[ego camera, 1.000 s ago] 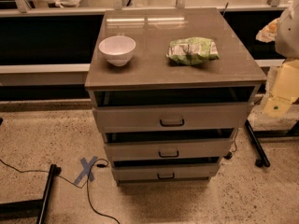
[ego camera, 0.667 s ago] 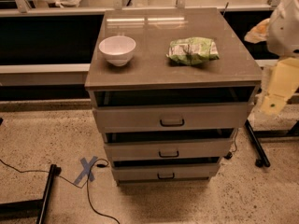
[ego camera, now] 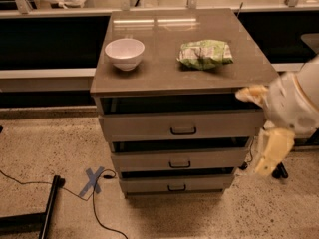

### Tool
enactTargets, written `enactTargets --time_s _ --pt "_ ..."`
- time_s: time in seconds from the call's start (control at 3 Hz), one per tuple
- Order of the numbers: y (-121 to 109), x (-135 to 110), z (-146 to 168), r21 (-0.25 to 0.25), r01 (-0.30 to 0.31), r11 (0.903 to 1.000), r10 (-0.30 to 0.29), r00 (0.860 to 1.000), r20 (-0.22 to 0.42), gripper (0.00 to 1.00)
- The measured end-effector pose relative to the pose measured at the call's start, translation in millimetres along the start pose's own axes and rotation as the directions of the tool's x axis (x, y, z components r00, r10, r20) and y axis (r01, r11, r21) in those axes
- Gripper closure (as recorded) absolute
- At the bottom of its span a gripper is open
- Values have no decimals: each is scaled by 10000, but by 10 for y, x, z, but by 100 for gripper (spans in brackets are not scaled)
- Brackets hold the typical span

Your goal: Open bottom drawer

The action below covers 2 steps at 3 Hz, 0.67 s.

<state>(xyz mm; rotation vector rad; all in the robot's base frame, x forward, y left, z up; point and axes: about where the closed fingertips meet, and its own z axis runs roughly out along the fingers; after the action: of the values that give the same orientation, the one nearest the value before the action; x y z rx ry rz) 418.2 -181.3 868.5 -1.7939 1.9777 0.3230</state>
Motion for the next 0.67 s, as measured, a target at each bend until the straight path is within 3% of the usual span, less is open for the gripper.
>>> enactTargets --time_s 0.33,0.67 --pt "189 268 141 340 -707 9969 682 9951 711 0" --pt "188 268 134 350 -788 9963 765 9950 637 0"
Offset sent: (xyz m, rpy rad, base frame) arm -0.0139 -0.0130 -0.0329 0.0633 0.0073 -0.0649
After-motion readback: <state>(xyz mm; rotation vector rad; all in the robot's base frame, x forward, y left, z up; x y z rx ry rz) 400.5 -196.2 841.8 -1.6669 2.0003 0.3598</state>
